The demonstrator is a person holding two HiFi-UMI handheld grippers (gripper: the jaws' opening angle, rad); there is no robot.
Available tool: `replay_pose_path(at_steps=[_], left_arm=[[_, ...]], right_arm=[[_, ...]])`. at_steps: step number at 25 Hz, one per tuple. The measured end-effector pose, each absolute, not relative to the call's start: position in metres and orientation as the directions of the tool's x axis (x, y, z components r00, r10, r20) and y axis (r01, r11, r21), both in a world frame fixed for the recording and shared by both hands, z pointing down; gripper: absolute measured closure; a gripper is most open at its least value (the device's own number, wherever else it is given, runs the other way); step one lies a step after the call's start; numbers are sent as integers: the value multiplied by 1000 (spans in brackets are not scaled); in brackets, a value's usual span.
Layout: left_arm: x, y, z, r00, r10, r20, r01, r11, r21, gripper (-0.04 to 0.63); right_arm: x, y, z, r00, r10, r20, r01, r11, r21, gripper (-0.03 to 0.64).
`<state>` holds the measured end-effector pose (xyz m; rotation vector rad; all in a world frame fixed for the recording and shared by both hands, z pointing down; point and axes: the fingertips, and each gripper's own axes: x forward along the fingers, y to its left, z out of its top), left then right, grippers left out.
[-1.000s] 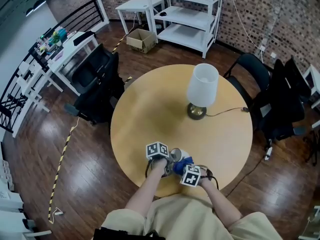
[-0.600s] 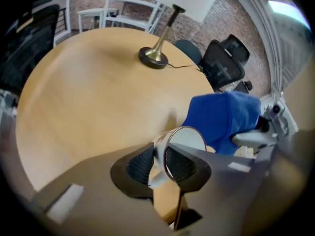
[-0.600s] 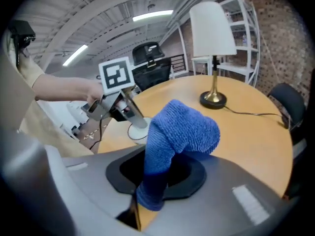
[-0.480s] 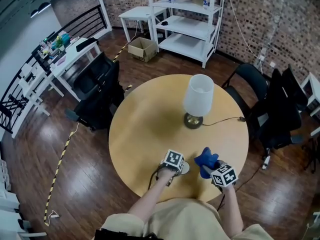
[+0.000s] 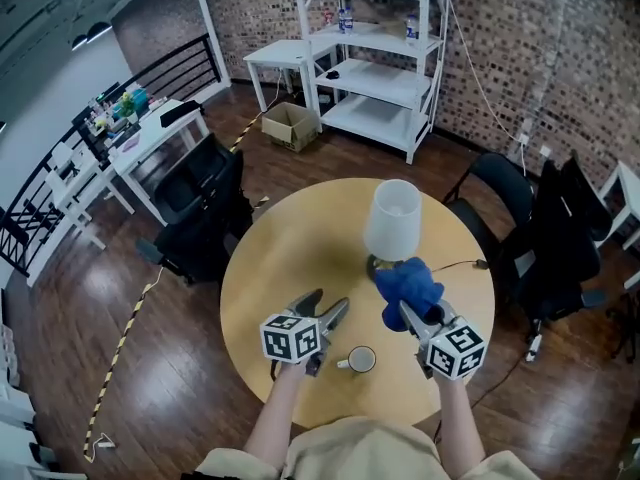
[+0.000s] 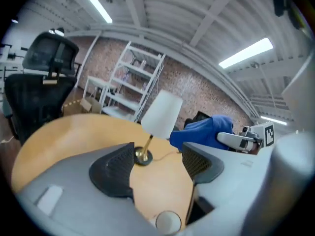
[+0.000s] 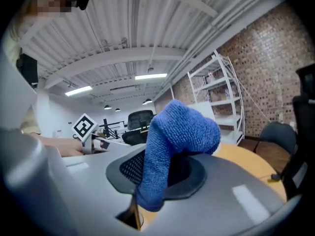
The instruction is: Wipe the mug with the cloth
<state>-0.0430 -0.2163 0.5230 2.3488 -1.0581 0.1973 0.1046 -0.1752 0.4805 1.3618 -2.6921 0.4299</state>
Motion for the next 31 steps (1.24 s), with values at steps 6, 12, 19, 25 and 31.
replay_pose_path(at_steps=[6, 12, 19, 25, 31], left_arm=[[-83, -222, 408, 537, -837, 108, -841, -519, 153, 293], [-99, -209, 372, 491, -871, -8, -859, -486, 161, 305], [-97, -200, 372, 440, -898, -1, -897, -440, 35, 304], [-90, -196, 369, 428, -904, 2, -904, -428, -27, 304], [-89, -195, 368, 418, -908, -7, -908, -417, -36, 304]], right_arm=[[102, -189, 402, -480, -874, 72, -876, 482, 23, 538], [96, -183, 377, -431, -901, 48, -898, 434, 78, 538], [82, -172, 377, -457, -888, 44, -884, 459, 90, 538], [83, -171, 376, -433, -900, 49, -893, 436, 114, 538], [91, -172, 375, -411, -911, 38, -905, 413, 99, 538]])
